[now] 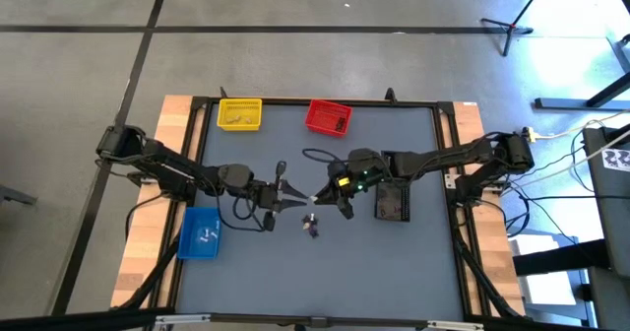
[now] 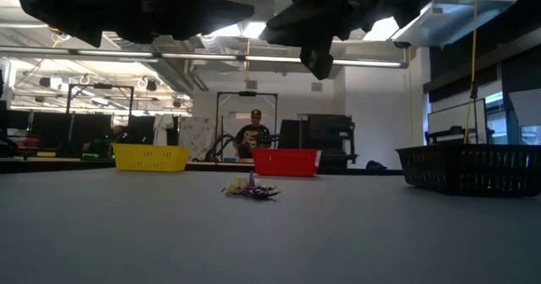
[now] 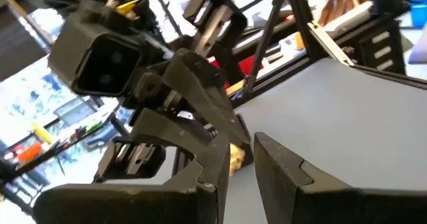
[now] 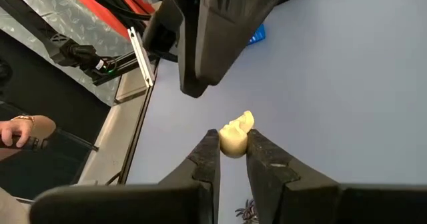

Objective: Sort Halloween decoration
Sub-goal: Put the yellow skull toy into the yellow bin

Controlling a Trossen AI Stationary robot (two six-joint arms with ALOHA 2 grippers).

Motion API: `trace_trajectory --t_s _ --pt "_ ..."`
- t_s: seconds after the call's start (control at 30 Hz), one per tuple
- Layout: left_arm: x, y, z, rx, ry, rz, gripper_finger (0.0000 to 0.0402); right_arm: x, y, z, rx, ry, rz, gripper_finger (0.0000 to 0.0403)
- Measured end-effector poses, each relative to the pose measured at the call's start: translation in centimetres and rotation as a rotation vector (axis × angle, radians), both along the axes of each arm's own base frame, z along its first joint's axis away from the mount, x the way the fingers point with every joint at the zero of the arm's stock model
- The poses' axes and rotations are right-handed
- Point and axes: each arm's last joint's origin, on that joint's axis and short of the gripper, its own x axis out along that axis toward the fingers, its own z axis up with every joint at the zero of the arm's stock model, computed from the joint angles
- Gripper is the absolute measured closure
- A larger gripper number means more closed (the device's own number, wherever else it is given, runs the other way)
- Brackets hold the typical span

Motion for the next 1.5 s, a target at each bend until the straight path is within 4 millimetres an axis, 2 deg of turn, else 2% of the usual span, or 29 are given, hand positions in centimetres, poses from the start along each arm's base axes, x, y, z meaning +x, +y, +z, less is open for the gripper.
trace_trajectory --t_s 0.3,0.53,0.67,1.0,1.5 --pt "0.1 0.1 0.1 -0.076 -0.004 0.024 0.0333 0.1 0.0 0.1 -0.001 -0.013 -0.004 0.0349" --pt "0.1 0.1 0.2 -0.101 -0.012 0.021 0.0279 0.1 0.0 0.2 -0.004 -0.018 -0.01 0.0349" --pt "0.1 0.1 0.2 -0.098 -0.012 0.021 0.0263 0.2 -0.1 0.3 -0.013 -0.033 -0.03 0.0349" --pt "0.1 0.1 0.2 0.006 -0.022 0.024 0.026 0.4 -0.1 0.9 -0.01 -0.1 -0.03 0.0349" --pt "0.1 0.2 0.3 0.007 -0.032 0.026 0.026 0.6 -0.1 1.0 -0.009 -0.129 -0.029 0.0349"
